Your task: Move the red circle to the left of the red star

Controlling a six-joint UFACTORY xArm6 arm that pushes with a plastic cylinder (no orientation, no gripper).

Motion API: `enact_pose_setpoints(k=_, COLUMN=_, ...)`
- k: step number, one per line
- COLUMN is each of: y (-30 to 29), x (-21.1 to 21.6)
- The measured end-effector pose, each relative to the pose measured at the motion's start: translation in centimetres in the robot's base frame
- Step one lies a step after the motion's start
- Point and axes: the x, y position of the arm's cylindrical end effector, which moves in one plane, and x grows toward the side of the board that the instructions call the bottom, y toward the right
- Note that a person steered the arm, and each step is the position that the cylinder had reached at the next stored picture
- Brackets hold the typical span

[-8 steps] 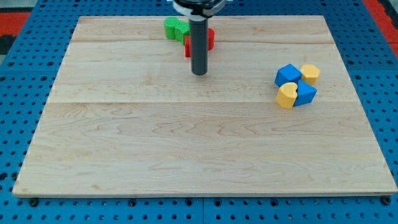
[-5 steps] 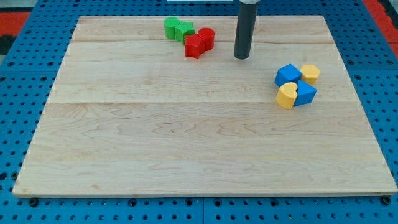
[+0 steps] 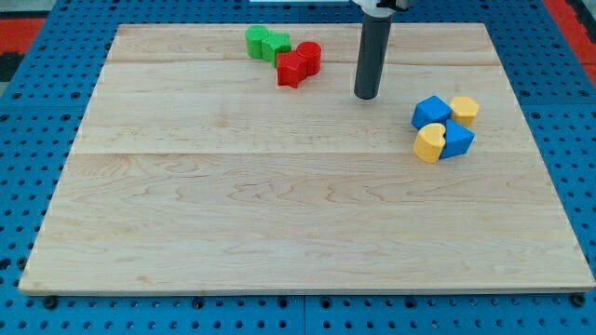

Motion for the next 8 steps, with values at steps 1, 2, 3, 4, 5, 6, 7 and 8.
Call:
enact_pose_setpoints(k=1, y=0.0, x=-0.2)
enact_pose_setpoints(k=2, y=0.0, x=-1.7)
enact_pose_setpoints(k=3, y=0.0, x=-3.5)
enact_pose_setpoints(k=4, y=0.0, x=-5.5)
enact_pose_setpoints(k=5, y=0.0, x=-6.8)
enact_pose_setpoints(k=6, y=0.0, x=-6.8)
enact_pose_setpoints(k=7, y=-0.3, x=-8.6)
enact_pose_setpoints(k=8, y=-0.7, x=-9.8)
